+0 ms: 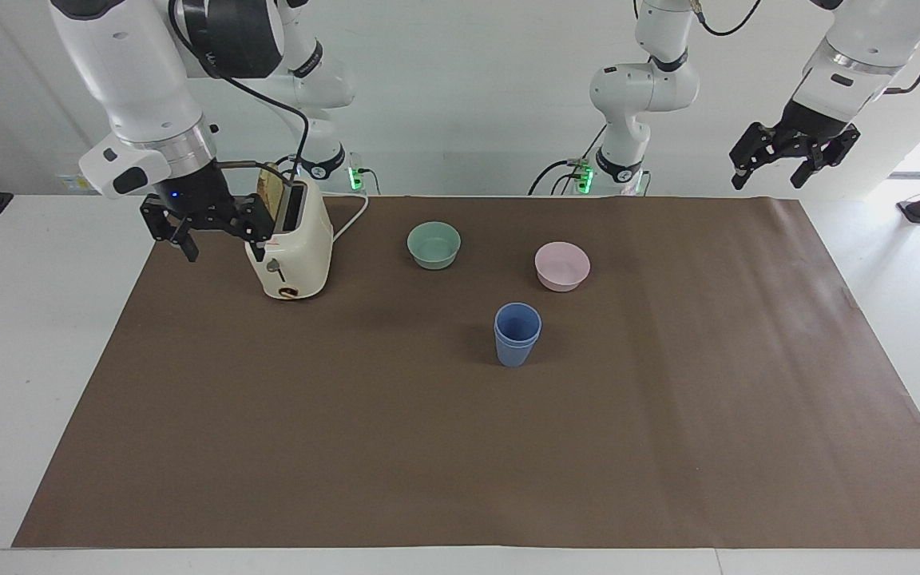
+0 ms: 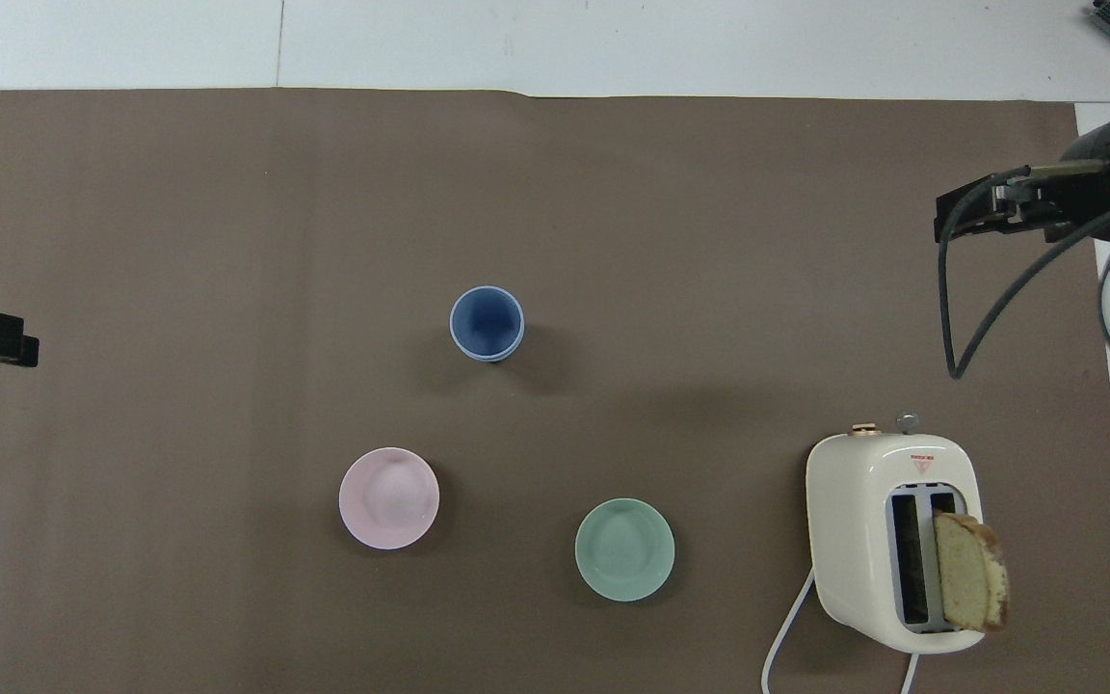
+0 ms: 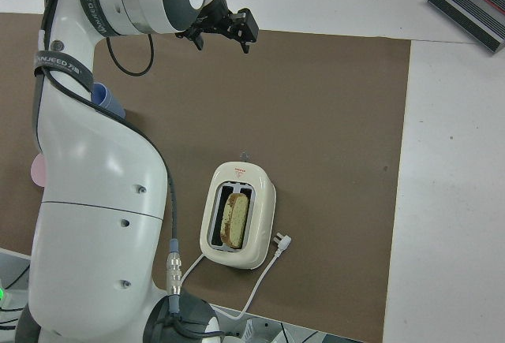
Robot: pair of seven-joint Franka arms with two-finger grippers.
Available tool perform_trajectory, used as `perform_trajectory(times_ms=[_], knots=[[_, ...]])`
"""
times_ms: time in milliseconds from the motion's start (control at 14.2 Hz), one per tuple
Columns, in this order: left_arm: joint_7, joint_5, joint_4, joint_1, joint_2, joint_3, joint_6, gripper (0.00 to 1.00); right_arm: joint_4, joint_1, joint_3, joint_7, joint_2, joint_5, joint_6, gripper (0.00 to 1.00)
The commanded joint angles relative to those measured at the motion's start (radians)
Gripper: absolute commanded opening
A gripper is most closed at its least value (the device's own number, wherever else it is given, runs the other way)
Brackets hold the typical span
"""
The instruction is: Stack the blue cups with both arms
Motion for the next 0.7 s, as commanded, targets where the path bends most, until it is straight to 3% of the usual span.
perform_trajectory(times_ms=[0,633], knots=[[0.007,-0.010,-0.015,0.006,-0.020,0.000,-0.011,1.00,-0.018,-0.035,0.012,-0.046,-0.028,0.002,-0.033,1.00],[0.007,-0.010,-0.015,0.006,-0.020,0.000,-0.011,1.00,-0.030,-0.096,0.015,-0.113,-0.064,0.008,-0.074,1.00]])
